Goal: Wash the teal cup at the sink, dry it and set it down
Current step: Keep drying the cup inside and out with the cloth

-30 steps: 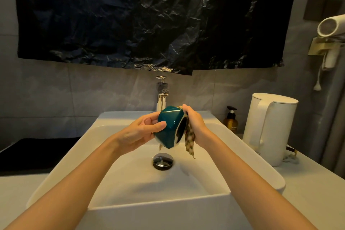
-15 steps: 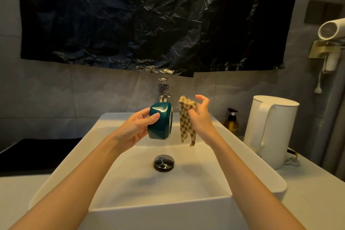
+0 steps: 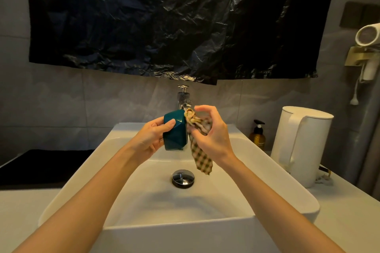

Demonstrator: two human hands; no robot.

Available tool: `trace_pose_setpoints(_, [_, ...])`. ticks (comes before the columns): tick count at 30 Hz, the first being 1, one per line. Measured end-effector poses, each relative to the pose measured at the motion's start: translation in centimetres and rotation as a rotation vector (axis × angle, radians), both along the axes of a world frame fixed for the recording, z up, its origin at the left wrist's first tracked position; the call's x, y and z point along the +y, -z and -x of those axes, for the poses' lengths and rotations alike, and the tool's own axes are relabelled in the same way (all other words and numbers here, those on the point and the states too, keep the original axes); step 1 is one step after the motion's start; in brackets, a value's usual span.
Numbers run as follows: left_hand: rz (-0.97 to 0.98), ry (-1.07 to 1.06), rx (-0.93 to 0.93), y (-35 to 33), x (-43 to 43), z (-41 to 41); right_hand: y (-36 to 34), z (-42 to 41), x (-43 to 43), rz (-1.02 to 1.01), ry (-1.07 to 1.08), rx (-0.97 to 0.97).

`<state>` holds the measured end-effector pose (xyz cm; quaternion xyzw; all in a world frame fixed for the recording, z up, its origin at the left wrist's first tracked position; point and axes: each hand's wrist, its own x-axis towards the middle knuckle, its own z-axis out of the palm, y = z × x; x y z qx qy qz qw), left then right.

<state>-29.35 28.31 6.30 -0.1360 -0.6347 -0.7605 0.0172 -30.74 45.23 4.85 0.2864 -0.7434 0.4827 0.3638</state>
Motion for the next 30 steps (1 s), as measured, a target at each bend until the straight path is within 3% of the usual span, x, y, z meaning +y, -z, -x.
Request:
trace_pose_setpoints(7, [0.036,-0.04,-0.043,0.1,-0.1,0.2,0.6,0.5,0.0,-0.218,0.064,0.207])
trace_pose_setpoints(12, [0.087,0.005,-0.054,0.1,0.2,-0.1,0.3,1.5,0.3,-0.179,0.18,0.099])
trace_pose_setpoints(18, [0.075,-0.008,-0.026,-0.1,-0.6,-0.1,0.6,0.1,-0.2,-0.26,0.055,0.3])
trace_pose_setpoints(30, [-0.009,0.085,-0.022,-0.6,-0.4,-1.2,0.2,1.4,0.4,-0.093,0.109,-0.132])
